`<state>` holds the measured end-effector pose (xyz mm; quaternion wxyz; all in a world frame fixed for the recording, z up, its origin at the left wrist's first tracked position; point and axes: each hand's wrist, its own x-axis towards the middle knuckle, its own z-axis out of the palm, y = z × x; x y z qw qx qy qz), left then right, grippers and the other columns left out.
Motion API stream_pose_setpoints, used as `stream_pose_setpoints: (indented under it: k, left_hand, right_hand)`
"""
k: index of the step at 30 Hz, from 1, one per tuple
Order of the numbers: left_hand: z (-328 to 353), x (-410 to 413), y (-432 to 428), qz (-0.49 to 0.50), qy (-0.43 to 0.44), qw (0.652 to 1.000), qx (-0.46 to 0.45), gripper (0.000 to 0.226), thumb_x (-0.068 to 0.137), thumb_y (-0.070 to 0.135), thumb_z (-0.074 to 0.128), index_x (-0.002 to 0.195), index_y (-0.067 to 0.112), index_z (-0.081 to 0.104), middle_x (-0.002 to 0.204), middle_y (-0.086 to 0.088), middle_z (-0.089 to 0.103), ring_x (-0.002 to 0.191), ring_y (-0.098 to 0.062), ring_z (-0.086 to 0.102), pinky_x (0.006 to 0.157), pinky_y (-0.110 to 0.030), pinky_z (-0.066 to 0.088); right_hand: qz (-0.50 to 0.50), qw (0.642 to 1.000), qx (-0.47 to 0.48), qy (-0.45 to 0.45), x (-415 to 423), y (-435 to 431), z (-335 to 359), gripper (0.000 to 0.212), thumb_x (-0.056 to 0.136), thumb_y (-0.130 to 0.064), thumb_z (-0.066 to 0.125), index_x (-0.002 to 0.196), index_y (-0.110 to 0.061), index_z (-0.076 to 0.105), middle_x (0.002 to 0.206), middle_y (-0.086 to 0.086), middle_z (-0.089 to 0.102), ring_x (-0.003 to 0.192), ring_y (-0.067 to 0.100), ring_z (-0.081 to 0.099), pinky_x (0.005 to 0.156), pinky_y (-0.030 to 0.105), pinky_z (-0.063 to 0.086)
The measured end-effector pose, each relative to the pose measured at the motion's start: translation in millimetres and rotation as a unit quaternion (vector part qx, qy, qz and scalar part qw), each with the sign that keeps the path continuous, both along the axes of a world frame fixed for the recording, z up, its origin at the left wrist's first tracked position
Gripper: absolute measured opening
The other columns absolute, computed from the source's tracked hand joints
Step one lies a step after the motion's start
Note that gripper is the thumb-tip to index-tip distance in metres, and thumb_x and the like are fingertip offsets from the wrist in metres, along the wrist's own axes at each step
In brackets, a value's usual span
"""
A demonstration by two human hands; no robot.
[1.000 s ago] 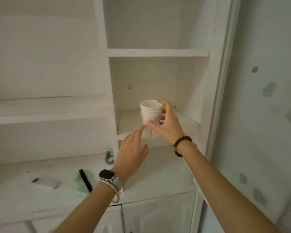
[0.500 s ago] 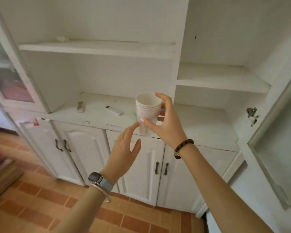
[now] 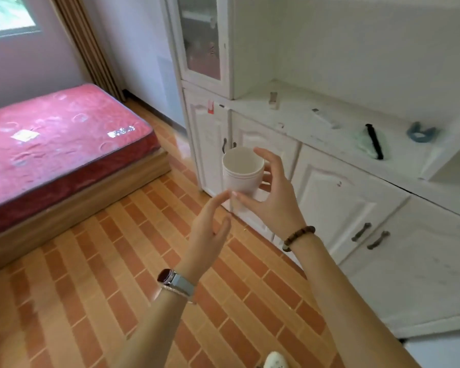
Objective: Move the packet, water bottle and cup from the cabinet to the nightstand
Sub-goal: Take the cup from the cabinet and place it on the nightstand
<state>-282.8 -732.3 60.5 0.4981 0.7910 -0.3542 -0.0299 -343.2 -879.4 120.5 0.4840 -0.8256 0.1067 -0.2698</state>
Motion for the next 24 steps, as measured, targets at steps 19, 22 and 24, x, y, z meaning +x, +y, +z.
stream_pose_setpoints:
  k: [19,22,24]
  left_hand:
    - [-45,5,291,0.268,0.082,0.960,0.010,0.042,0.095,0.015,0.053,0.134,0.026,0.045,0.131,0.022,0.050,0.122,0.010,0.044,0.101,-0.008,0.034]
    - [-52,16,310,0.314,0.093,0.945,0.014,0.043,0.094,0.015,0.054,0.132,0.031,0.042,0.125,0.032,0.045,0.119,0.017,0.041,0.097,-0.002,0.031]
    - [-57,27,320,0.339,0.103,0.935,0.016,0.044,0.094,0.015,0.053,0.132,0.032,0.041,0.126,0.032,0.045,0.120,0.016,0.041,0.098,-0.003,0.031]
  right_hand:
    - [0.282,0.958,0.024,0.043,97,275,-62,0.083,0.075,-0.025,0.082,0.139,-0.038,0.031,0.135,-0.023,0.043,0.118,0.000,0.050,0.093,0.016,0.049]
    - [0.324,0.945,0.017,0.045,122,300,-70,0.083,0.075,-0.023,0.082,0.140,-0.034,0.032,0.131,-0.031,0.040,0.115,0.000,0.051,0.092,0.016,0.050]
    - [0.353,0.934,0.012,0.048,142,315,-75,0.082,0.075,-0.024,0.082,0.140,-0.032,0.032,0.134,-0.022,0.044,0.115,0.003,0.052,0.092,0.019,0.050]
